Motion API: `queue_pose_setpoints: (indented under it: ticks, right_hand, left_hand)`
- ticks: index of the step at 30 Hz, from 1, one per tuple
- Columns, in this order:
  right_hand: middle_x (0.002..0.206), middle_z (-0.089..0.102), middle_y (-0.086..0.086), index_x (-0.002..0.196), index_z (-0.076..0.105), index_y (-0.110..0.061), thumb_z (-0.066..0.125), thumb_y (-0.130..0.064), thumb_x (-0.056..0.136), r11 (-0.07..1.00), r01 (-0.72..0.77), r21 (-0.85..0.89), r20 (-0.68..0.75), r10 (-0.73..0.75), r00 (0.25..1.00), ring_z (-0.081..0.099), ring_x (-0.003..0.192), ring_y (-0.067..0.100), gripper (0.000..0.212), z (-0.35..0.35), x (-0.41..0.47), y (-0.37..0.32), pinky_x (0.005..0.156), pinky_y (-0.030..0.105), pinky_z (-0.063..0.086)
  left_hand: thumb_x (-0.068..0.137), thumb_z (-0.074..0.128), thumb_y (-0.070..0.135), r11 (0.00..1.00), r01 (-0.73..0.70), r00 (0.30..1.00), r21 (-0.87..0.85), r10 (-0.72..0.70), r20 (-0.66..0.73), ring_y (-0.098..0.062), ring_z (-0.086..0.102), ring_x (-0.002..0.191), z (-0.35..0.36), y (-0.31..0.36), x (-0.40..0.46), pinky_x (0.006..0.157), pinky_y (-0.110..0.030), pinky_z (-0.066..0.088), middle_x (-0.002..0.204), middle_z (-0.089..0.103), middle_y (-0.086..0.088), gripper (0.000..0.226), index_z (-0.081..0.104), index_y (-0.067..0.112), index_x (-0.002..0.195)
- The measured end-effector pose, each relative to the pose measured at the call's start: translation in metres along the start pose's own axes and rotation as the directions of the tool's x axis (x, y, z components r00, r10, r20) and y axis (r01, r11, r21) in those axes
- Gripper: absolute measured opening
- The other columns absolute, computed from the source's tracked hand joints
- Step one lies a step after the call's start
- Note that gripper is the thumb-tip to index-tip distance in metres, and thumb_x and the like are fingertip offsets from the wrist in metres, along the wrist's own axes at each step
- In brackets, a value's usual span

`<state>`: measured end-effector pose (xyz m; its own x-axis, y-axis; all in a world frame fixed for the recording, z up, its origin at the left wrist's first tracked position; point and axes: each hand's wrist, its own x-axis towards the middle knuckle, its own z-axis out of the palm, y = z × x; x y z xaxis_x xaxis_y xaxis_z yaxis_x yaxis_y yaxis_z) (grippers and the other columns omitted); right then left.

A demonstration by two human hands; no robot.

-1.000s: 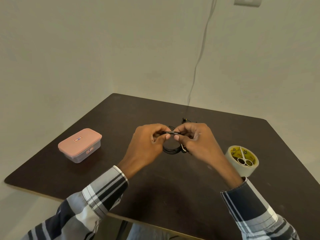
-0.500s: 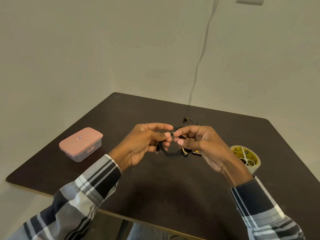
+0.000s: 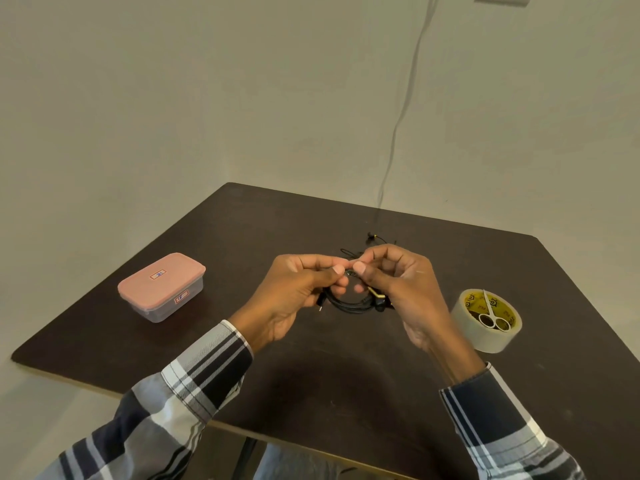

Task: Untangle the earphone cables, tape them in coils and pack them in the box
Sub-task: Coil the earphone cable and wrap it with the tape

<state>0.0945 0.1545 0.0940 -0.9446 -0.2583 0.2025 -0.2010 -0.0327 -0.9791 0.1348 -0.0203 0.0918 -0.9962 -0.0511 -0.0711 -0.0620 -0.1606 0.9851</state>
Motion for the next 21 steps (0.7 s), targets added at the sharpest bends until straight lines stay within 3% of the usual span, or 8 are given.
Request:
queue_pose_setpoints:
  ticks: [5, 8, 10, 14, 18, 21]
  right_hand:
    - [0.098, 0.077, 0.012, 0.101, 0.072, -0.008, 0.084, -0.009, 0.071, 1.0, -0.022, -0.007, 0.076, 0.022, 0.997, 0.074, 0.086, 0.021, 0.032, -0.005, -0.002, 0.001, 0.074, 0.026, 0.059]
    - [0.1, 0.078, 0.005, 0.101, 0.074, -0.011, 0.088, -0.013, 0.065, 0.996, -0.055, -0.067, 0.091, 0.061, 0.994, 0.07, 0.076, 0.014, 0.039, -0.007, -0.002, -0.001, 0.069, 0.023, 0.057]
    - [0.091, 0.078, 0.005, 0.096, 0.076, -0.011, 0.089, -0.014, 0.065, 0.991, -0.066, -0.112, 0.083, 0.075, 0.994, 0.067, 0.067, 0.01, 0.033, -0.007, -0.001, 0.0, 0.065, 0.022, 0.055]
    - [0.08, 0.075, 0.016, 0.085, 0.078, -0.01, 0.084, -0.014, 0.076, 0.991, -0.019, -0.131, 0.051, 0.026, 0.998, 0.068, 0.07, 0.016, 0.012, -0.005, -0.002, 0.003, 0.069, 0.028, 0.054]
    - [0.078, 0.074, 0.014, 0.085, 0.075, -0.012, 0.078, -0.014, 0.085, 0.987, 0.008, -0.163, 0.01, -0.007, 1.0, 0.067, 0.068, 0.021, 0.004, -0.004, -0.002, 0.007, 0.07, 0.036, 0.055]
    - [0.076, 0.073, 0.011, 0.086, 0.074, -0.013, 0.073, -0.012, 0.089, 0.977, 0.01, -0.213, -0.006, -0.012, 1.0, 0.065, 0.068, 0.018, 0.003, -0.001, -0.002, 0.01, 0.069, 0.033, 0.053]
  left_hand:
    - [0.088, 0.067, 0.008, 0.999, 0.004, 1.0, -0.041, -0.005, -0.028, -0.019, 0.069, 0.077, 0.0, -0.002, 0.004, 0.084, -0.033, 0.058, 0.088, 0.074, -0.014, 0.018, 0.074, 0.003, 0.105]
    - [0.088, 0.067, 0.008, 0.998, 0.005, 1.0, -0.062, -0.006, -0.021, -0.018, 0.069, 0.078, 0.0, -0.002, 0.004, 0.081, -0.03, 0.059, 0.089, 0.075, -0.014, 0.018, 0.074, 0.005, 0.104]
    - [0.089, 0.067, 0.012, 0.997, 0.001, 1.0, -0.073, -0.003, -0.02, -0.019, 0.069, 0.079, 0.001, -0.003, 0.004, 0.08, -0.029, 0.06, 0.089, 0.074, -0.014, 0.018, 0.074, 0.004, 0.104]
    - [0.091, 0.066, 0.023, 0.997, -0.01, 1.0, -0.074, 0.009, -0.014, -0.019, 0.069, 0.077, 0.002, -0.005, 0.002, 0.078, -0.029, 0.06, 0.088, 0.073, -0.016, 0.024, 0.075, 0.003, 0.102]
    - [0.081, 0.076, 0.028, 0.994, -0.099, 0.995, 0.05, 0.098, 0.017, -0.017, 0.07, 0.08, 0.004, -0.005, -0.002, 0.075, -0.023, 0.056, 0.089, 0.076, -0.014, 0.024, 0.078, 0.01, 0.098]
    - [0.076, 0.08, 0.021, 0.968, -0.198, 0.98, 0.156, 0.196, 0.027, -0.019, 0.074, 0.088, 0.006, -0.007, -0.002, 0.085, -0.031, 0.058, 0.091, 0.077, -0.007, 0.026, 0.077, 0.012, 0.1]
